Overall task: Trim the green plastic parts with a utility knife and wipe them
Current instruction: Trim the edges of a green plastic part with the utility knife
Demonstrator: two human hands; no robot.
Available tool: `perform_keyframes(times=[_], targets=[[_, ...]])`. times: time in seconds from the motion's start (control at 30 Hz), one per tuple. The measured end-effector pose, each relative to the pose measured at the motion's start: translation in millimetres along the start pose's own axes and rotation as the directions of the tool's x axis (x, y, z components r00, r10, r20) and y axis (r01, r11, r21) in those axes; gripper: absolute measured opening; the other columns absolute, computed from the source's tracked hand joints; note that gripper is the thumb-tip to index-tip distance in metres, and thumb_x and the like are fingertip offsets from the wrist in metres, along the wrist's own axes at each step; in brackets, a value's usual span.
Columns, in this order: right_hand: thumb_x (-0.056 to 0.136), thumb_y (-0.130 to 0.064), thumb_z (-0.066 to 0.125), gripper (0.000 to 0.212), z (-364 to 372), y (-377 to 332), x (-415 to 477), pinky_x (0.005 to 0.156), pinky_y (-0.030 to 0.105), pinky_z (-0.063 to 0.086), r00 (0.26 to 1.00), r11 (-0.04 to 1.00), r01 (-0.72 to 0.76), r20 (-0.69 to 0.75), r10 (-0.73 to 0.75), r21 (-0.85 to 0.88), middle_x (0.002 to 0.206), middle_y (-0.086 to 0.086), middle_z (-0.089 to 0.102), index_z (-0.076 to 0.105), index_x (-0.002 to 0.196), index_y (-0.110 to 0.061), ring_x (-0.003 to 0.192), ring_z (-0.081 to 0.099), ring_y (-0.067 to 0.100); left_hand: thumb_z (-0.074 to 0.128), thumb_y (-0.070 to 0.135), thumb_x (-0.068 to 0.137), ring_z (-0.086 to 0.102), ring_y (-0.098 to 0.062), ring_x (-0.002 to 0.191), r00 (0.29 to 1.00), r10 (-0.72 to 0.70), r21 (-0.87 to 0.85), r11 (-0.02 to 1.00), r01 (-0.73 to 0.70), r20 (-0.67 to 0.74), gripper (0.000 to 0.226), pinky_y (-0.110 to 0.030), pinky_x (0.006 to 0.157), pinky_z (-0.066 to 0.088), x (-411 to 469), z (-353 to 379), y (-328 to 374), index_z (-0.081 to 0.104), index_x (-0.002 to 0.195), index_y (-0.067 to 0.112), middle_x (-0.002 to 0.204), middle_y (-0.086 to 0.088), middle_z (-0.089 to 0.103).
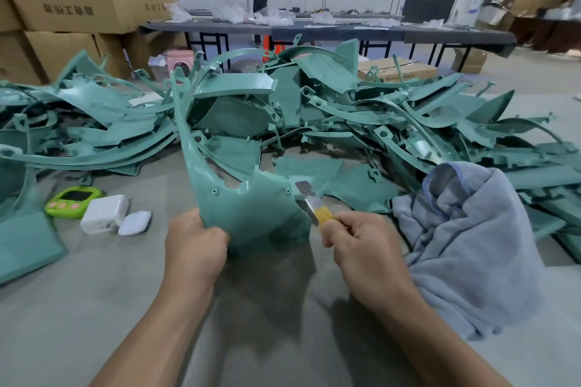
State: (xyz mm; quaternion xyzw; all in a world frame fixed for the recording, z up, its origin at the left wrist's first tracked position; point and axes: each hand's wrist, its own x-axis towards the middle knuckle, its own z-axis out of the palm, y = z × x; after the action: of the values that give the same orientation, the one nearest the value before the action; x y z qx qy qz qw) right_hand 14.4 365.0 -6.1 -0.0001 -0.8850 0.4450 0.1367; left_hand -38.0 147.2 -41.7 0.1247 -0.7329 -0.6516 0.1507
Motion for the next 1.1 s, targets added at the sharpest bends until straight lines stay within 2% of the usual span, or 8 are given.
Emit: perform_keyframes(times=[0.2,0.37,0.5,0.67,0.83,0.93,1.0,1.1], targets=[[0.095,-0.029,0.057,0.039,-2.9,5.8,4.1,0.053,0.038,0.040,0.989,0.966,-0.136,0.029,0.146,-0.219,0.047,-0.001,0.050,0.059,0.062,-0.008,0.051,0.048,0.018,0.048,0.001,0.045,0.062,-0.024,0.064,1.000,-0.005,-0.042,0.999,0.006,0.019,0.043,-0.039,0.064,0.055,-4.0,1.3,6.1,0.076,0.073,0.019,0.066,0.001,0.070],[0.093,-0.025,0.061,0.034,-2.6,-0.6,2.0,0.040,0.023,0.024,0.996,0.996,-0.088,0.028,0.089,-0.024,0.041,-0.007,0.038,0.058,0.066,-0.006,0.040,0.032,0.008,0.049,0.000,0.046,0.063,-0.026,0.066,1.000,-0.019,-0.056,0.998,0.019,0.006,0.040,-0.039,0.065,0.051,-3.7,1.2,3.8,0.075,0.074,0.013,0.070,-0.009,0.073],[0.089,-0.020,0.060,0.035,-8.9,5.9,6.1,0.050,0.032,0.026,0.978,0.977,-0.176,0.088,0.187,-0.121,0.043,-0.003,0.034,0.052,0.062,0.002,0.045,0.031,0.016,0.049,-0.001,0.043,0.064,-0.017,0.059,1.000,0.013,-0.079,0.997,-0.011,0.023,0.043,-0.035,0.056,0.054,-7.3,2.2,5.2,0.077,0.071,0.017,0.065,0.003,0.072],[0.083,-0.018,0.059,0.028,-8.9,2.4,2.8,0.047,0.031,0.024,0.985,0.985,-0.141,0.114,0.130,0.097,0.042,-0.005,0.035,0.056,0.058,-0.005,0.041,0.030,0.012,0.053,-0.004,0.045,0.068,-0.023,0.062,0.999,0.032,-0.115,0.993,-0.027,0.039,0.041,-0.041,0.058,0.057,-9.3,1.8,4.1,0.078,0.072,0.015,0.072,-0.004,0.076],[0.090,-0.034,0.057,0.048,-14.7,8.8,8.1,0.047,0.031,0.024,0.985,0.970,-0.141,0.070,0.157,-0.199,0.041,-0.005,0.033,0.042,0.050,-0.011,0.042,0.028,0.013,0.050,-0.002,0.042,0.060,-0.021,0.055,0.999,0.011,-0.138,0.990,-0.006,0.037,0.039,-0.037,0.051,0.051,-9.6,2.0,5.6,0.076,0.068,0.012,0.062,-0.004,0.070],[0.093,-0.017,0.058,0.039,-15.9,4.7,7.6,0.047,0.029,0.030,0.984,0.975,-0.178,0.041,0.174,0.134,0.044,-0.003,0.043,0.058,0.055,-0.010,0.044,0.036,0.012,0.050,-0.001,0.042,0.057,-0.016,0.050,0.999,0.014,-0.121,0.993,-0.010,0.029,0.037,-0.031,0.045,0.047,-11.1,1.9,8.3,0.074,0.064,0.015,0.056,0.000,0.067],[0.098,-0.013,0.056,0.038,-14.7,-4.5,6.3,0.054,0.026,0.041,0.983,0.897,-0.182,0.037,0.182,0.402,0.056,0.006,0.061,0.065,0.061,-0.010,0.053,0.052,0.014,0.051,0.000,0.042,0.055,-0.013,0.050,0.999,0.024,-0.102,0.995,-0.020,0.030,0.036,-0.028,0.045,0.045,-10.4,0.7,9.4,0.075,0.064,0.017,0.056,0.003,0.067],[0.101,-0.008,0.054,0.036,-9.7,-13.0,4.1,0.091,0.032,0.052,0.980,0.760,-0.196,0.089,0.180,0.620,0.093,0.003,0.079,0.065,0.067,-0.008,0.096,0.072,0.010,0.057,0.000,0.045,0.057,-0.021,0.060,0.999,0.012,-0.085,0.996,-0.009,0.038,0.031,-0.038,0.053,0.049,-9.3,-0.9,9.3,0.074,0.068,0.011,0.064,-0.008,0.070]])
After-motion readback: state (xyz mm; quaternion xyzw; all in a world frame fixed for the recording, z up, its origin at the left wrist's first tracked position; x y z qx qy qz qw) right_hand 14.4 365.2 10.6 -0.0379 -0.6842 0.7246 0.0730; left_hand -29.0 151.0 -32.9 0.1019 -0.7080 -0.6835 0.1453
